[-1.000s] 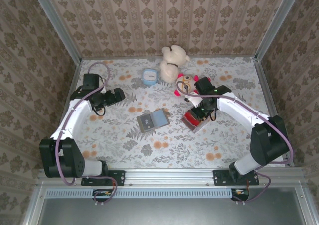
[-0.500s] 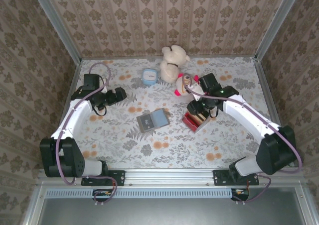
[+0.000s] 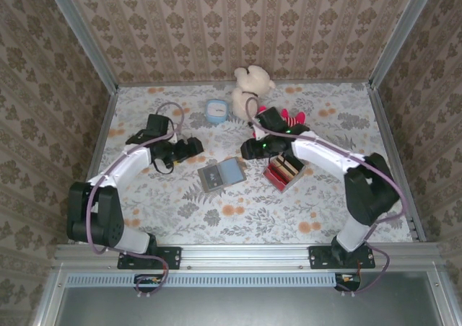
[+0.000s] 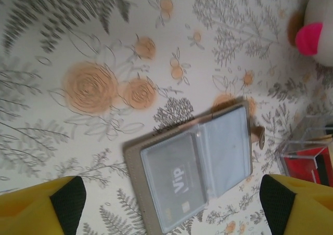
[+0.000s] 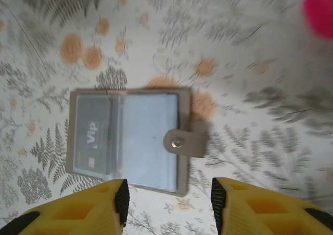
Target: Take the credit cards out of the card holder
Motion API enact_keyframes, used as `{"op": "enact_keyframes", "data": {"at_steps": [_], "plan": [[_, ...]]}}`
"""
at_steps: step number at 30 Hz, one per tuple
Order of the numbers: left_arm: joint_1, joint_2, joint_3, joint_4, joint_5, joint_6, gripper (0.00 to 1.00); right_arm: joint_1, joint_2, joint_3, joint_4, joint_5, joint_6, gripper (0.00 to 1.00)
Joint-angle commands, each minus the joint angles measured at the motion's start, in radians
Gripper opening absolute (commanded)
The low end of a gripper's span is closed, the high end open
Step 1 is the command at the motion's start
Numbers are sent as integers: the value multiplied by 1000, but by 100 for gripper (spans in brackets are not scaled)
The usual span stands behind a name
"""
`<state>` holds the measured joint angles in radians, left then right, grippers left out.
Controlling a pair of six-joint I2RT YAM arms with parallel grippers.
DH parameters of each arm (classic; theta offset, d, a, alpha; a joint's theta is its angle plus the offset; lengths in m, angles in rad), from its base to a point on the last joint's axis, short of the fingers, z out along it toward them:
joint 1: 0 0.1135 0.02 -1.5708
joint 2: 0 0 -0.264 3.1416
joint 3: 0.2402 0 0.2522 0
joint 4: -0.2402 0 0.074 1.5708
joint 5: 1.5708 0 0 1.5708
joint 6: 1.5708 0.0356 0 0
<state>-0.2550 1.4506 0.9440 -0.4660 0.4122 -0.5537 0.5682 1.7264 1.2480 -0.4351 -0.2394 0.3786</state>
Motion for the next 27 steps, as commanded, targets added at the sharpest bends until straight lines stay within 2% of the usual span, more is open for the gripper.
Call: {"op": "enact_keyframes", "data": {"at_steps": [1,7,16,22,27], "plan": [[-37,30,-31,51,24,-72,87,44,74,62,11,-1,92,51],[-99,71,-77,89,-7,-144,72,90,203,138,-33,40,111,50],[-139,89,-114,124,-20,-187,55,100,255,146,-73,55,83,47],[-147,120,-115,132,-14,-186,47,105,273,147,-82,38,76,47],[-151,140,-111,138,-11,-187,46,106,300,170,-97,41,72,47]]}}
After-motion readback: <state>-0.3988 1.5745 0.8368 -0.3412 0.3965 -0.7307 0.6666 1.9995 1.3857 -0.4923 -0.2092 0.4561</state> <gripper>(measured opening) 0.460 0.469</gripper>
